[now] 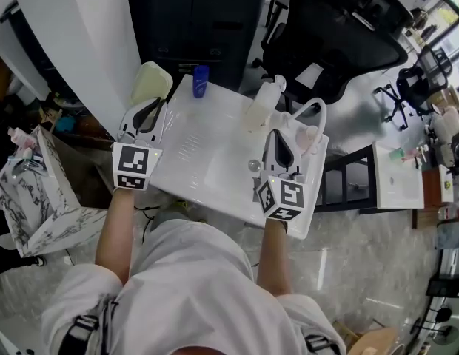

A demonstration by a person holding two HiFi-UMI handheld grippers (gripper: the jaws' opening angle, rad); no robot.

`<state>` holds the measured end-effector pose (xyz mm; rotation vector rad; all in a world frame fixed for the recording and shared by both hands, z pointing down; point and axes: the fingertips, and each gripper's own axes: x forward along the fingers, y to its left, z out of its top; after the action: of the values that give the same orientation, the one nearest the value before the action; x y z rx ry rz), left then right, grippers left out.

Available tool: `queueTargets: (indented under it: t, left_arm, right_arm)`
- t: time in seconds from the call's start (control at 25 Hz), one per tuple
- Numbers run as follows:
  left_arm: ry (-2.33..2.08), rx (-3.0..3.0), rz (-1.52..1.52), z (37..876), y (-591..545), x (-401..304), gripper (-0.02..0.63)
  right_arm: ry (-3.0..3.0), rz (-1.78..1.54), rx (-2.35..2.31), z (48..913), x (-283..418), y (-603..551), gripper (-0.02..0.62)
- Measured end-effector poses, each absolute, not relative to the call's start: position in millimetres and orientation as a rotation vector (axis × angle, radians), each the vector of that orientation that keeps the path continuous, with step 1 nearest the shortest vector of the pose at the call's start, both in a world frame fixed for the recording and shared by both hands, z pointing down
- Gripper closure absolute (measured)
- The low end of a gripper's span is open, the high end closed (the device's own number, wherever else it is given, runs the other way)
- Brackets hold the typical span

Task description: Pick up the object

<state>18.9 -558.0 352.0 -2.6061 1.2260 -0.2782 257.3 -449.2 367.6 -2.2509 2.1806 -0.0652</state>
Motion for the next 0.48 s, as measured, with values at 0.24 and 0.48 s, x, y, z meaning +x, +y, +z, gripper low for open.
queueTargets:
  t: [0.24,0.48]
  left_arm:
    - [1.232,-2.596,-0.278,351.4,-556.8,15.1,0.565]
    - [1.236,-2.589,-0.281,352.2,-556.9,12.4,0.566]
  right_arm:
    - [2.169,-0.064,-2.255,367.6,258.5,-447.4,0.592]
    - [2.170,-0.059,-2.259,367.8,260.0,-448.0,0.592]
